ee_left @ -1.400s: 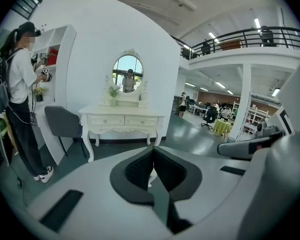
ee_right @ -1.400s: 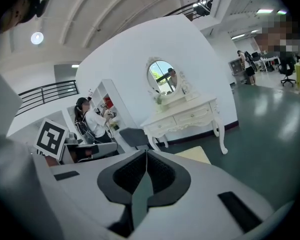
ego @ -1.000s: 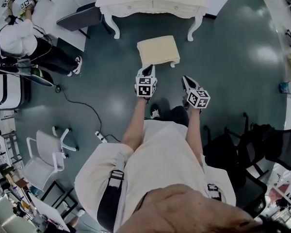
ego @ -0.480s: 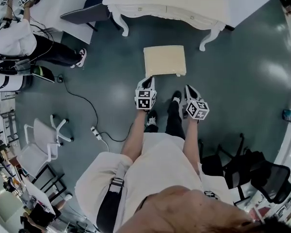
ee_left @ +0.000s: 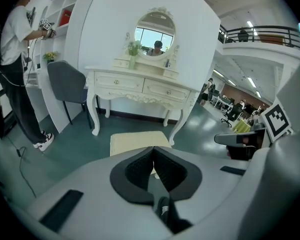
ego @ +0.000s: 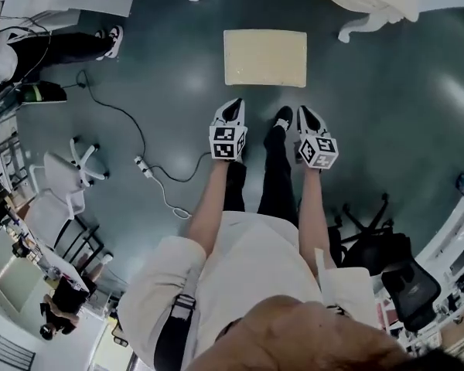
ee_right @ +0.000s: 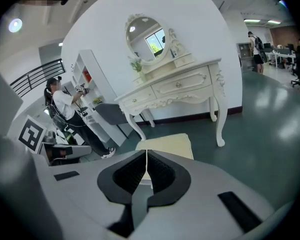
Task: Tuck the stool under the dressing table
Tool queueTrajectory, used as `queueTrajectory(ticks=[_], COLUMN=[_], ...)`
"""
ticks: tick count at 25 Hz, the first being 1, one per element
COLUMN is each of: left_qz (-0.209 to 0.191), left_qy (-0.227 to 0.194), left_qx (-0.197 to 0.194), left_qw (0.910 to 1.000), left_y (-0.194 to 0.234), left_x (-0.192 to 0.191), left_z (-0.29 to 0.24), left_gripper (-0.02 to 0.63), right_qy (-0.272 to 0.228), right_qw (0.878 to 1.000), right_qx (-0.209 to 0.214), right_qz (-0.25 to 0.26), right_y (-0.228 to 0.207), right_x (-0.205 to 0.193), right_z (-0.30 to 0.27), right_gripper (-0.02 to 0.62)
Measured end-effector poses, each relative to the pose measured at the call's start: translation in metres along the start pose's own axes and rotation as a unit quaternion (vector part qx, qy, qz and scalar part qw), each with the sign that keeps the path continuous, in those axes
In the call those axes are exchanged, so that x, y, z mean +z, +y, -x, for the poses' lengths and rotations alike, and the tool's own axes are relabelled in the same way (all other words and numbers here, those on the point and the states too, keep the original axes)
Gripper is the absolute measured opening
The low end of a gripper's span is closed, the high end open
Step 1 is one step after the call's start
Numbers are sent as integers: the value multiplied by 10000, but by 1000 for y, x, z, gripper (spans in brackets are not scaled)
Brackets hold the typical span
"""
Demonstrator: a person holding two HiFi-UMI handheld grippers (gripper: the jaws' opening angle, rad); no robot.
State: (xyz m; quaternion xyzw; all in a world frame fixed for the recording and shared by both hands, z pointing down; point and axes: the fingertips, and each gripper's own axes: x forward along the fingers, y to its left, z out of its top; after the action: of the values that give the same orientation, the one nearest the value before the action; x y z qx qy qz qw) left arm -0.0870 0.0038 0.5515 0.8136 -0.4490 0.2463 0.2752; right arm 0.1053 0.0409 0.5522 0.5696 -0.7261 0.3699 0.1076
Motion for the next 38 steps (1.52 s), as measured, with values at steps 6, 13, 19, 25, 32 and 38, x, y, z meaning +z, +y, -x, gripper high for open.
queueTrajectory(ticks=[6,13,19,25,32,38], left_qz=[285,239,605,882,1301,1206], left_qy=[38,271,745,998,1321,1431], left_qx=[-22,103,227,487,712,481], left_qw=[9996,9993,9951,9899,9801,9812], left_y=[15,36,46,64,74,61], left_x=[-50,-102,-171,-199,-210,-209], left_z=[-52,-127,-179,-202,-213,-227], left_gripper=[15,15,15,15,15,15], right_qy=[514,915,1400,1852,2246,2331], right_qw=[9984,9951,9889,9822,9738,9720], right_qx=[-184,-100,-81,-149,-227,-188], right_qz=[159,348,487,292,275,237], right_y=[-45,-81,-118,-143,-148,-148], right_x=[-53,-99,-144,-170,-184,-188], right_z=[-55,-119,-158,-175,-192,-204], right_gripper=[44,44,44,44,44,44])
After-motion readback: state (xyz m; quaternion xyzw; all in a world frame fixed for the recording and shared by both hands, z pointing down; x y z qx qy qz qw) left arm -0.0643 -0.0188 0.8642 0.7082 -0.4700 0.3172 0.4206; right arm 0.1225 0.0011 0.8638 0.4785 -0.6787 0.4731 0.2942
